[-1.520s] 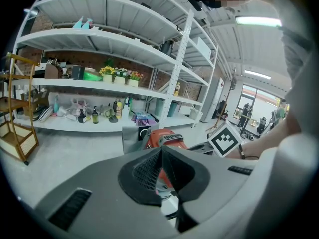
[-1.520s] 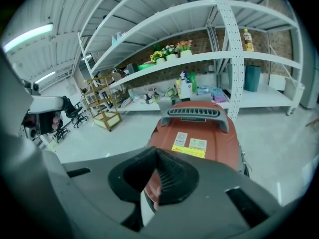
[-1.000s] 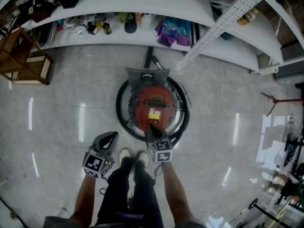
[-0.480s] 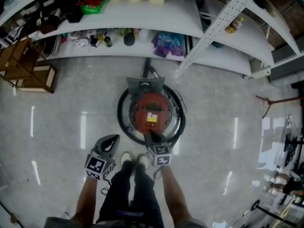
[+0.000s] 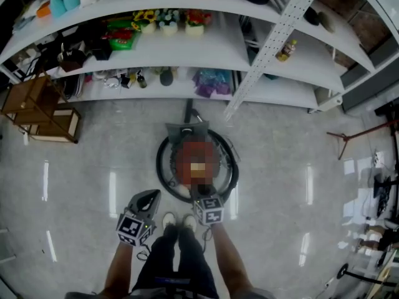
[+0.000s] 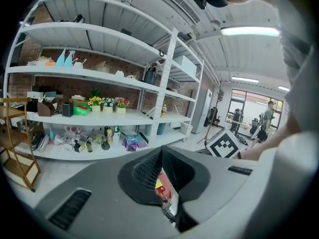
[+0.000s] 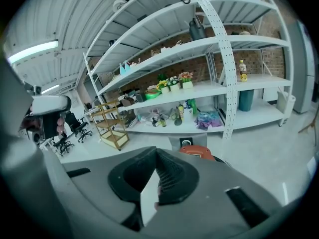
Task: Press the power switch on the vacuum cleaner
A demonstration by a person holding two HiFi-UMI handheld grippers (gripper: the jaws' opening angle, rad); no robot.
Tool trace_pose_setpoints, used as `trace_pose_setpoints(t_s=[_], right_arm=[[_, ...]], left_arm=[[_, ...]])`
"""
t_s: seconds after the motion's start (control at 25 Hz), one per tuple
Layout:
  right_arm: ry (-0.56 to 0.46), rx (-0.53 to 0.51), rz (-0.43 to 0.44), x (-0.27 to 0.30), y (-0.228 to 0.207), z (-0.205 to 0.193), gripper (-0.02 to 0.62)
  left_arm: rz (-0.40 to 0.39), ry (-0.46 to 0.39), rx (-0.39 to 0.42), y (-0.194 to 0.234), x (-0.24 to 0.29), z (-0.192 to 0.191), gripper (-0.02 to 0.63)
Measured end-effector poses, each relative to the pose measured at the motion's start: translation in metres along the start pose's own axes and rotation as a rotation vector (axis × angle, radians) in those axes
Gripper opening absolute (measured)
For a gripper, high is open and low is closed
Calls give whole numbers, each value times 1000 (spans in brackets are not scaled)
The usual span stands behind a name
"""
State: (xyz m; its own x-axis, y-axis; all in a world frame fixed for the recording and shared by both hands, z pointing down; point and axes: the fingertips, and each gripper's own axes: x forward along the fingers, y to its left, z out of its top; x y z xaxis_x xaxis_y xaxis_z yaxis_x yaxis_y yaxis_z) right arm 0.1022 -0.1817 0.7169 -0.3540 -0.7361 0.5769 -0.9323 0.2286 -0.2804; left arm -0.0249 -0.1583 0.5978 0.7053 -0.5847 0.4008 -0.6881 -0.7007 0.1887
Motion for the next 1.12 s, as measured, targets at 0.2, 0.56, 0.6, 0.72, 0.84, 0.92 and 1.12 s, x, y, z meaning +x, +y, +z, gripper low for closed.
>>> trace_pose_setpoints(t_s=[0.2,0.56,0.6,0.72,0.84,0.92,1.12], right_arm=[[-18,-3,-3,-25,13,18,12],[-39,13,9,-70,43,53,12],[-47,8,10,-74,45,57,12],[-67,4,8,-87,50,65,12],[-87,-4,-8,-100,53,74,12],[-103,-2,-17,-111,55,82,12],[-133,10,-52,-129,46,86,12]], left_arm=[[-16,-30,16,-16,-19,36,6],[-59,-54,52,-46,-44,80,6],[-67,-56,58,-49,-46,82,6],[-89,-62,79,-59,-53,93,6],[-100,-71,95,-64,-59,107,6],[-108,-83,110,-68,-62,116,6],[-114,-101,126,-74,-72,130,6]])
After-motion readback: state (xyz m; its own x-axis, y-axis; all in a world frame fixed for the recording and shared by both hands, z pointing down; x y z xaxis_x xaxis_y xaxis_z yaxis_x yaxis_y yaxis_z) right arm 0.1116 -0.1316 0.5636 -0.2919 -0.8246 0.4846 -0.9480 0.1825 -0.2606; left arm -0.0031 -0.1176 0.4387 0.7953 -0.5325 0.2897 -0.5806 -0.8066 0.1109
